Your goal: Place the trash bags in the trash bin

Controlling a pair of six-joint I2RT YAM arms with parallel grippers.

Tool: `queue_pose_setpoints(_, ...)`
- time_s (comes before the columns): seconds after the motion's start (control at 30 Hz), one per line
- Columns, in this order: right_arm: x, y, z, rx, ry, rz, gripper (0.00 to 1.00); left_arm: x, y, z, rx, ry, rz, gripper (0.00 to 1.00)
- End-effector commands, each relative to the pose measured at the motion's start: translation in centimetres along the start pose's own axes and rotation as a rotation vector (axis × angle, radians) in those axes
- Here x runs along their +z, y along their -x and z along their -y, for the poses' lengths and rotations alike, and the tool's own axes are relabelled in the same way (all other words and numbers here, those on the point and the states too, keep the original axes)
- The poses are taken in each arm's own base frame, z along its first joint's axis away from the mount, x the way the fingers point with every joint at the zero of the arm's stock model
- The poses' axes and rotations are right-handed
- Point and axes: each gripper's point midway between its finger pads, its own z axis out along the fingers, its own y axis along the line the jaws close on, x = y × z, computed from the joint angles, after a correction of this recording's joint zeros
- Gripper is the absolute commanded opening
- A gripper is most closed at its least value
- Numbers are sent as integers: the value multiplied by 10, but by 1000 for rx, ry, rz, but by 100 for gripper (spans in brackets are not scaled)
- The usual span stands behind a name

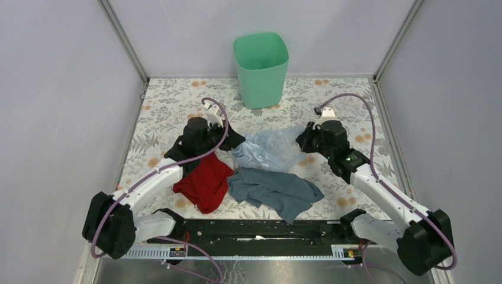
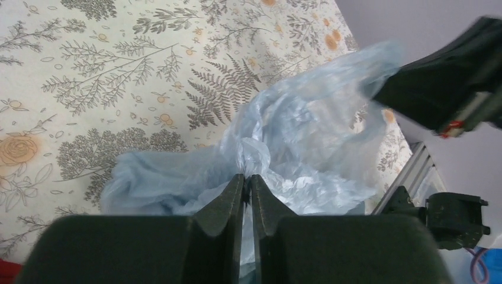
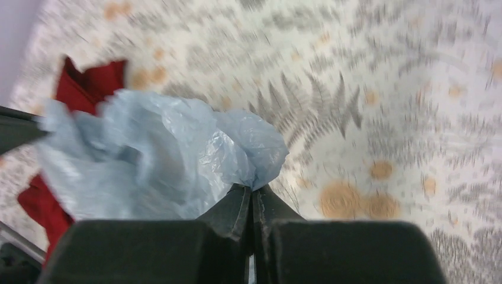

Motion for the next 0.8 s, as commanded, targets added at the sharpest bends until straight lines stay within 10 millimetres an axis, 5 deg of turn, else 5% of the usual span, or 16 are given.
queue_pose_setpoints(0.0, -14, 64, -29, -54, 101, 212, 0, 9, 31, 2, 3, 35, 58, 22)
queue_pose_setpoints(0.17, -4, 50, -36, -78, 165, 178, 0, 7, 20, -25, -79, 193, 24, 58)
queue_pose_setpoints(0.27, -7, 45, -46, -84, 235, 182, 0, -1, 15, -19, -104, 211, -22, 69)
queue_pose_setpoints(0.5, -18, 49, -64, -108, 332, 175, 0, 28, 8, 60, -8, 141, -144, 72)
queue_pose_setpoints(0.57, -22, 51, -68, -107, 349, 181, 0, 41, 20, 71, 46, 202, -122, 72)
queue_pose_setpoints(0.77, -26, 50, -68, -104, 352, 174, 0, 58, 25, 62, 111, 420, -92, 64)
